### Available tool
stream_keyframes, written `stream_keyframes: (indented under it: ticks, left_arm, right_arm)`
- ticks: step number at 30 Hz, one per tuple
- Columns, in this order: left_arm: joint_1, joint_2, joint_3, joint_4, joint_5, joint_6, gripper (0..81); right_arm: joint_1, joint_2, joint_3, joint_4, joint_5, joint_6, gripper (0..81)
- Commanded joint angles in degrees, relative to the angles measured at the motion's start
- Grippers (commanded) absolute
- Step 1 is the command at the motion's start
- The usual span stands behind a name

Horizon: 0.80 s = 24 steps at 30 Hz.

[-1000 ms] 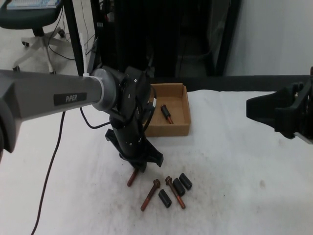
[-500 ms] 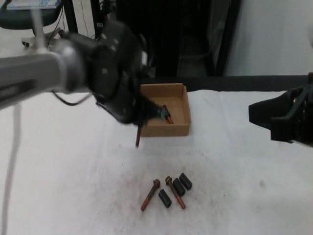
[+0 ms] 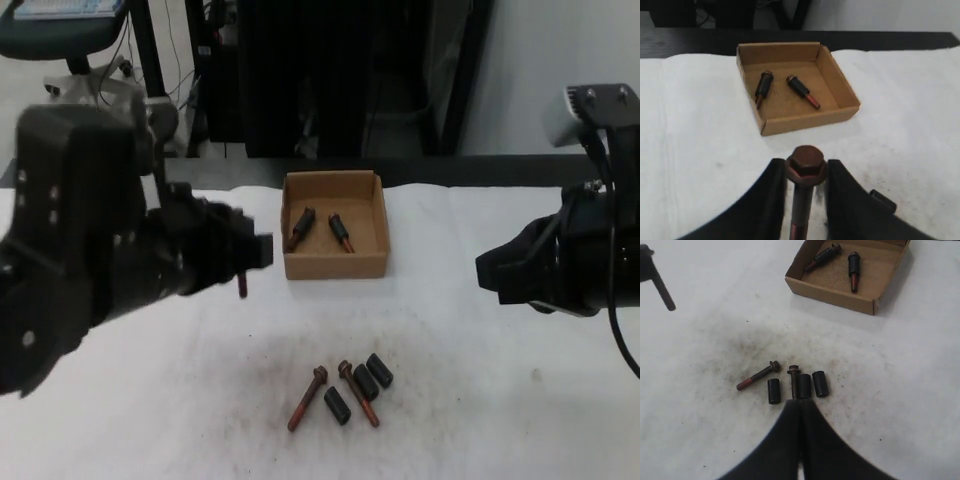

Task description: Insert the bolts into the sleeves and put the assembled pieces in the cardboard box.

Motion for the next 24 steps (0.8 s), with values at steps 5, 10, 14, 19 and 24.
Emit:
stream_keyframes:
  ticks: [5,10,14,19,24]
  left_arm:
    - [0.3,16.6,-7.6,5.6,10.3,0.9,0.3]
    - [0.0,29.2,-19.4,19.7,11.5,3.3,0.3]
    - [0.0,36.7,-28.5,29.3,11.5,5.7,0.3]
    - [0.0,43.3,-36.5,36.3,11.0,8.3,0.3]
    - [-0.1,45.5,-37.4,36.7,9.8,9.4,0.3]
  right_arm:
    - [-0.1,-0.1,-0.2,-0.2,-0.4,0.6,0.4]
    - [-0.1,-0.1,-0.2,-0.2,-0.4,0.9,0.4]
    - [-0.1,-0.1,-0.2,-0.2,-0.4,0.9,0.4]
    - [-0.1,-0.1,-0.2,-0.2,-1.0,2.1,0.4]
    - [-0.1,-0.1,-0.2,-0.2,-2.2,2.1,0.4]
